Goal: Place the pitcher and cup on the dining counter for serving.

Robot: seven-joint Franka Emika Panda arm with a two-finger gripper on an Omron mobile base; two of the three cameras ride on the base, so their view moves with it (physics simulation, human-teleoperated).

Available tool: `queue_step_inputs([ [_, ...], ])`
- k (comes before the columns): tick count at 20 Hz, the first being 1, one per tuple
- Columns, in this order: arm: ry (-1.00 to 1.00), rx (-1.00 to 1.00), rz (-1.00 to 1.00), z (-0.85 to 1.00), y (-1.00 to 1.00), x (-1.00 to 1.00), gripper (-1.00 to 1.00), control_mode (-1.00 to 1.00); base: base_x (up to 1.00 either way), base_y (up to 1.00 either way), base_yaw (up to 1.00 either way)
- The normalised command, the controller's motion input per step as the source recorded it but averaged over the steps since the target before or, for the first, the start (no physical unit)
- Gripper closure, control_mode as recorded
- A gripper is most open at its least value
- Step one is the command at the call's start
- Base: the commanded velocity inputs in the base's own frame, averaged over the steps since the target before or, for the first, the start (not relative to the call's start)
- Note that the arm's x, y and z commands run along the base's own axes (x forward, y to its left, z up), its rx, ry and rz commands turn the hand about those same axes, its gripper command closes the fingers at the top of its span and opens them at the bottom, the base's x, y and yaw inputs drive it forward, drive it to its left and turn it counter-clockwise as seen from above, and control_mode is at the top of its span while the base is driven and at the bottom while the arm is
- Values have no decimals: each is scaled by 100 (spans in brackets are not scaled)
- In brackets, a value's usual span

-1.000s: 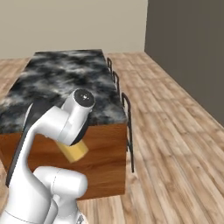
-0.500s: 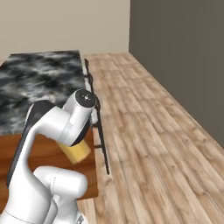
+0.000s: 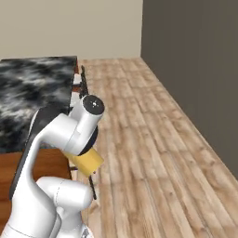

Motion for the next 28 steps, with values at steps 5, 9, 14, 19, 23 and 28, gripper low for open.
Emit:
queue_step_inputs([
  [5, 0, 0, 0, 0, 0, 0, 100, 100, 96, -24, 42],
  [9, 0, 0, 0, 0, 0, 0, 100, 100, 87, -22, 52],
  [14, 0, 0, 0, 0, 0, 0, 100, 100, 66, -42, 57],
  [19, 0, 0, 0, 0, 0, 0, 100, 100, 40, -62, 59],
  [23, 0, 0, 0, 0, 0, 0, 100, 100, 31, -70, 60],
  [28, 0, 0, 0, 0, 0, 0, 100, 100, 33, -69, 59],
])
